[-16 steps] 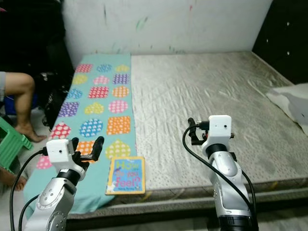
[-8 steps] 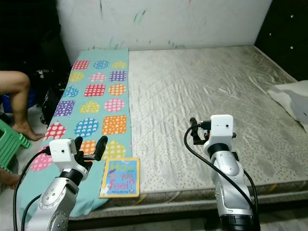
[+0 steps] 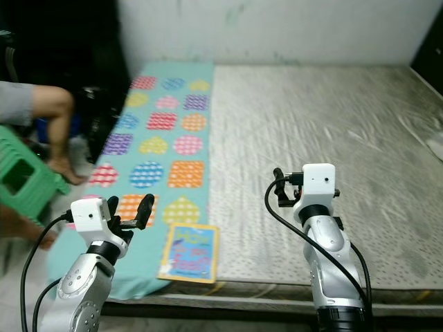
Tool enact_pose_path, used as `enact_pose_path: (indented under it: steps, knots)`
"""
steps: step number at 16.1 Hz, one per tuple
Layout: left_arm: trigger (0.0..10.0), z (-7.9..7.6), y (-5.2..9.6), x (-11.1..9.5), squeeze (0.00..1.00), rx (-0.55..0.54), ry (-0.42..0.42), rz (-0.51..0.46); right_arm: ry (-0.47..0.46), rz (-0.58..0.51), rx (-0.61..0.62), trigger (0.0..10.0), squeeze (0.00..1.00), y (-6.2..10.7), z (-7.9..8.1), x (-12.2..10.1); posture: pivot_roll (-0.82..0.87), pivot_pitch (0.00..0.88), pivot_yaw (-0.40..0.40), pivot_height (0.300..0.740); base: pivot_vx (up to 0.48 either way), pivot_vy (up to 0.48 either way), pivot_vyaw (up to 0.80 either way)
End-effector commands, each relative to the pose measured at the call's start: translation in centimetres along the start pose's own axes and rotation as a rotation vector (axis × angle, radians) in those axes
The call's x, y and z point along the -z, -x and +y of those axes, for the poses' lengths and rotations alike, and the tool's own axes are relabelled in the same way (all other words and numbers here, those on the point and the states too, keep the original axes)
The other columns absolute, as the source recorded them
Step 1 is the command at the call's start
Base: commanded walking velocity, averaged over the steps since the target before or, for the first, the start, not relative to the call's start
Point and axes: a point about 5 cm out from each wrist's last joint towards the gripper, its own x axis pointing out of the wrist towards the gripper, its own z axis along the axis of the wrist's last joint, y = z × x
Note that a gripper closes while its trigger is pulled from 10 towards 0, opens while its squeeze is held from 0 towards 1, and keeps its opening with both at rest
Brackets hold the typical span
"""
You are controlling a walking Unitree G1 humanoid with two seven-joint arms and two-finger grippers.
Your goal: Clean up the room
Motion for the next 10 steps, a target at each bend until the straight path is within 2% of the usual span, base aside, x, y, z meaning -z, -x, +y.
enact_pose_path:
  steps: [1, 3, 10]
  knots:
    - [10.0, 0.32, 0.1, -0.14, 0.0, -0.002, -0.009, 0.003, 0.002, -0.007, -0.014, 10.0, 0.0, -0.06, 0.27, -0.09, -0.1, 0.037, 0.025, 0.74, 0.0, 0.48, 0.0]
    - [10.0, 0.3, 0.12, -0.15, 0.0, -0.002, -0.013, 0.0, 0.0, -0.002, -0.018, 10.0, 0.0, 0.12, 0.43, 0.13, -0.1, 0.035, 0.024, 0.74, 0.0, 0.433, 0.0]
    - [10.0, 0.07, 0.23, -0.46, 0.0, 0.035, -0.015, -0.025, 0.005, -0.003, -0.028, 10.0, 0.0, -0.09, 0.41, 0.08, -0.1, 0.04, 0.025, 0.74, 0.0, 0.0, 0.0]
